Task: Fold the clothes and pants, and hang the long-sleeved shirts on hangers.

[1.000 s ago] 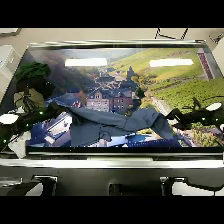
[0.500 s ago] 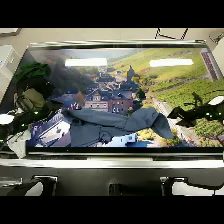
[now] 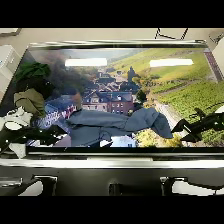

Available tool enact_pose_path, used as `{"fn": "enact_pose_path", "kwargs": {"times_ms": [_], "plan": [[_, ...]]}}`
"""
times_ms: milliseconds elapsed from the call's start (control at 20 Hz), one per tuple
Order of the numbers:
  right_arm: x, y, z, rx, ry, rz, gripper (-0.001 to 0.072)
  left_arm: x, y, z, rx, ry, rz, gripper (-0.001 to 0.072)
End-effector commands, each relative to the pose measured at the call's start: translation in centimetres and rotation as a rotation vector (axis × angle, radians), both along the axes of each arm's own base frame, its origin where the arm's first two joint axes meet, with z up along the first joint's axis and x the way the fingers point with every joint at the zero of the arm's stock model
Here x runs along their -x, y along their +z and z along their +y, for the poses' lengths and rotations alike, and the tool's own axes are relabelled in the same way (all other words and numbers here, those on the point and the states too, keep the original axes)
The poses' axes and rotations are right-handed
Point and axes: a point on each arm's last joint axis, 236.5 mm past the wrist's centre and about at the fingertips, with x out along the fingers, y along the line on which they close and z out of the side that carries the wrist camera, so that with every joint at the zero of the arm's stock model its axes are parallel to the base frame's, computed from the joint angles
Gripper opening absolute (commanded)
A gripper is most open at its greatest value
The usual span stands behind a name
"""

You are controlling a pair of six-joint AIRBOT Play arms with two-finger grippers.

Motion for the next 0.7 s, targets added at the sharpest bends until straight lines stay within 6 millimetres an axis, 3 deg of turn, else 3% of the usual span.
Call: {"fn": "enact_pose_path", "kwargs": {"times_ms": [0, 150, 200, 300, 350, 400, 500, 650], "plan": [[0.9, -0.2, 0.6, -0.026, -0.008, 0.028, 0.0702, 0.9, -1.5, -2.4, 0.047, -0.035, 0.043, 0.0593], [0.7, -0.4, 0.5, -0.020, -0.014, 0.022, 0.0700, -0.4, -1.6, -4.6, 0.093, -0.023, 0.012, 0.0569], [0.7, -0.5, 0.5, -0.019, -0.017, 0.020, 0.0700, -0.8, -1.5, -5.2, 0.104, -0.010, 0.003, 0.0422], [1.2, -1.1, 0.7, -0.020, -0.021, 0.033, 0.0700, -1.8, -1.5, -5.6, 0.096, 0.016, -0.022, 0.0307], [1.4, -1.6, 0.9, -0.019, -0.027, 0.035, 0.0700, -2.1, -1.4, -5.7, 0.099, 0.024, -0.035, 0.0110], [1.5, -2.0, 0.9, -0.016, -0.035, 0.032, 0.0700, -2.3, -1.1, -5.8, 0.108, 0.020, -0.046, 0.0026], [0.6, -2.7, 1.5, -0.027, -0.078, -0.002, 0.0699, -2.5, -0.1, -6.2, 0.117, -0.025, -0.077, 0.0020], [-2.7, -2.6, 2.1, -0.058, -0.177, -0.113, 0.0662, -2.8, 1.3, -6.3, 0.119, -0.037, -0.119, 0.0020]]}}
